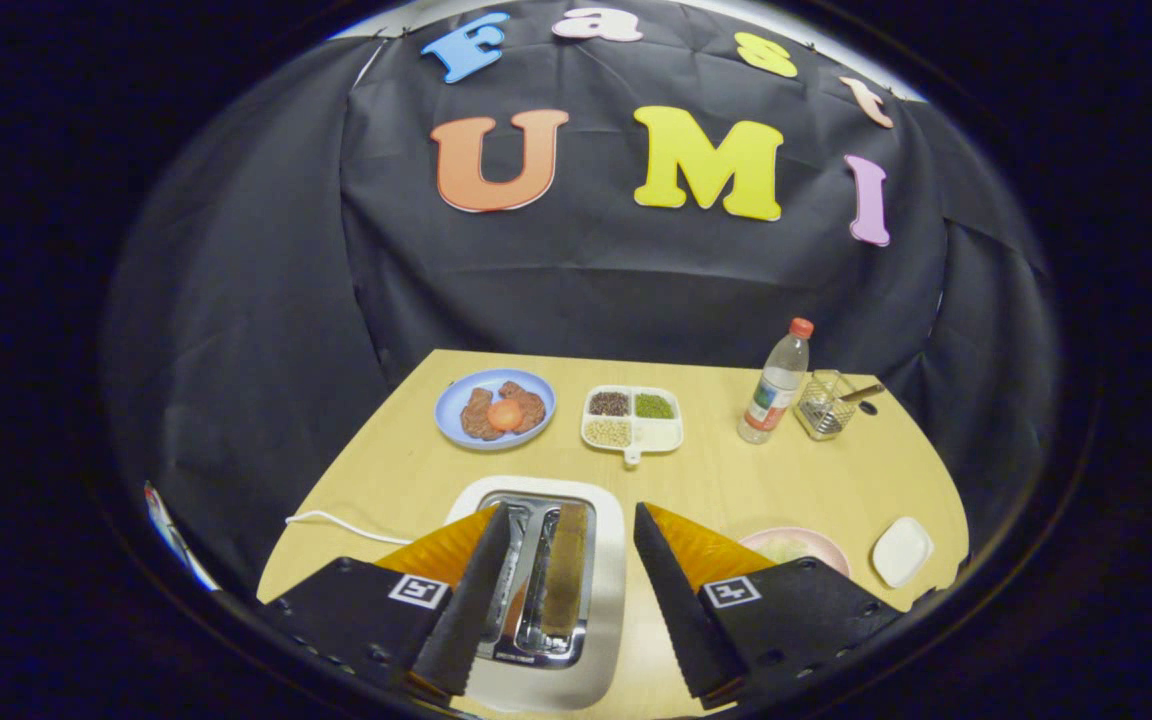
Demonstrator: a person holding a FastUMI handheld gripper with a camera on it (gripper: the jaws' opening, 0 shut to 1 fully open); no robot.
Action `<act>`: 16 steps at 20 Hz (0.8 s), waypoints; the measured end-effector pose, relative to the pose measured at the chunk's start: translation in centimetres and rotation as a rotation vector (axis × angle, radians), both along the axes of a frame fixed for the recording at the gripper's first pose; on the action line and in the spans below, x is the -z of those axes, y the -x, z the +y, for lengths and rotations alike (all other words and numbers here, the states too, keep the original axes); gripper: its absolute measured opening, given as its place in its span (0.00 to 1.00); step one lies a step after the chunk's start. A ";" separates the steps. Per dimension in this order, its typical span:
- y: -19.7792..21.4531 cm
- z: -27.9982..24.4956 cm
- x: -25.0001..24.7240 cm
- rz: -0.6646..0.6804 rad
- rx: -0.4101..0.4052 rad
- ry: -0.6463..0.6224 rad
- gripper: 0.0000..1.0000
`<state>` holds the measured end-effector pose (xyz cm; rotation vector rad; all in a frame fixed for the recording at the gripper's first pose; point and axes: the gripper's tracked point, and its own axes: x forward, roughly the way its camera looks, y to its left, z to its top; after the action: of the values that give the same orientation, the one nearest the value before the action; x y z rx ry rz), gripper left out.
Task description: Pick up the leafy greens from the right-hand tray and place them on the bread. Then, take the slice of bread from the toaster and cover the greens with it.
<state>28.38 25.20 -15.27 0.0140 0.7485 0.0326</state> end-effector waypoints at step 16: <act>0.8 0.2 -2.7 0.055 0.055 -0.106 0.01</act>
<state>27.62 25.44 -12.55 0.1364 0.8001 0.0198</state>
